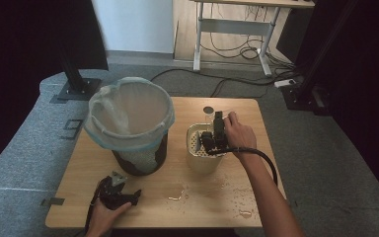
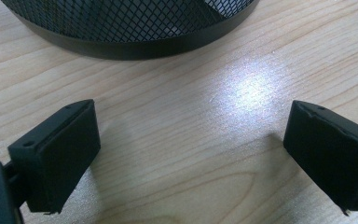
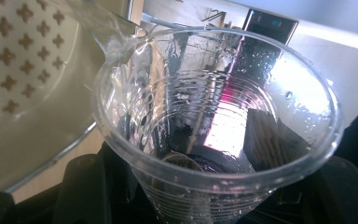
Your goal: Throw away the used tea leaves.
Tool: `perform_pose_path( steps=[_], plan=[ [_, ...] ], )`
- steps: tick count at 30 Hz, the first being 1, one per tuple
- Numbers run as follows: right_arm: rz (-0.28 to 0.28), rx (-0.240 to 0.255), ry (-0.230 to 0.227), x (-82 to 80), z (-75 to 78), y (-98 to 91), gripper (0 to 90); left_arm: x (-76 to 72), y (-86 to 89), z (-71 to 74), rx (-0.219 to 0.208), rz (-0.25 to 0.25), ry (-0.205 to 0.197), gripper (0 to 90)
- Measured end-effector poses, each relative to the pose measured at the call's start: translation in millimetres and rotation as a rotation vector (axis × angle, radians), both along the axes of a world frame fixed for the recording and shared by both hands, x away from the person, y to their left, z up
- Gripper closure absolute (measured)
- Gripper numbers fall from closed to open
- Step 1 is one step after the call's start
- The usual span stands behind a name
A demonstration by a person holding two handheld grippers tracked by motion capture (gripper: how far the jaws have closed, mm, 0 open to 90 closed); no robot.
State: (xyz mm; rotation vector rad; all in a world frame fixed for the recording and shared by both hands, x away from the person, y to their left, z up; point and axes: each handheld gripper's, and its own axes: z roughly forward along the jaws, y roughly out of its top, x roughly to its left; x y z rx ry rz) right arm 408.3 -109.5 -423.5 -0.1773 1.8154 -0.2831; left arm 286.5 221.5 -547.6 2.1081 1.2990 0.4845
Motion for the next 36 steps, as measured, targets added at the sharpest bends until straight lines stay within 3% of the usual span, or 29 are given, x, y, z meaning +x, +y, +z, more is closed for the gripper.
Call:
perform_pose_path(
  steps=[3,6,7,8,10,11,14,15,16,18,22,23,27,28,31,36],
  plan=[
    [0.012,-0.038,-0.012,0.3,-0.5,1.3,39.5,0.0,0.0,0.1,0.000,0.000,0.000,3.2],
    [0.032,-0.116,-0.035,0.4,-1.9,4.7,39.6,0.0,0.0,0.0,0.000,0.000,0.000,3.2],
    [0.032,-0.116,-0.035,0.4,-1.9,4.7,39.6,0.0,0.0,0.0,0.000,0.000,0.000,3.2],
    [0.051,-0.190,-0.051,1.2,-1.8,7.0,39.7,0.0,0.0,0.0,0.000,0.000,0.000,3.2],
    [0.055,-0.236,-0.069,2.0,-2.3,8.1,39.7,0.0,0.0,0.1,0.001,-0.002,0.000,3.2],
    [0.055,-0.236,-0.069,2.0,-2.3,8.1,39.7,0.0,0.0,0.1,0.001,-0.002,0.000,3.1],
    [0.060,-0.346,-0.102,4.0,-2.4,8.7,40.0,0.0,0.0,0.2,0.001,-0.002,0.002,3.1],
    [0.060,-0.346,-0.102,4.0,-2.4,8.7,40.0,0.0,0.0,0.2,0.001,-0.002,0.002,3.0],
    [0.068,-0.418,-0.112,4.6,-1.9,9.9,40.4,0.0,0.0,0.0,0.001,-0.003,0.001,3.0],
    [0.088,-0.491,-0.121,4.1,-1.9,11.9,40.7,0.1,0.0,0.0,0.001,-0.004,0.001,2.9],
    [0.116,-0.544,-0.123,-0.2,-8.8,15.2,41.2,0.2,-0.1,0.0,0.000,-0.004,0.001,2.9],
    [0.135,-0.590,-0.130,-2.6,-13.6,16.8,41.3,0.2,-0.2,0.0,0.002,-0.004,0.000,2.9],
    [0.137,-0.609,-0.141,-2.0,-15.8,15.7,41.2,0.2,-0.3,-0.1,0.000,-0.004,-0.001,2.9],
    [0.132,-0.642,-0.144,-0.7,-16.9,14.4,41.1,0.3,-0.3,-0.1,0.000,-0.004,0.000,2.8],
    [0.141,-0.677,-0.135,-1.1,-19.4,13.2,41.1,0.6,-0.3,0.0,0.003,-0.006,0.002,2.6],
    [0.138,-0.662,-0.155,-1.7,-12.9,16.3,41.2,0.6,-0.3,0.1,0.003,-0.008,0.003,2.5]
  ],
)
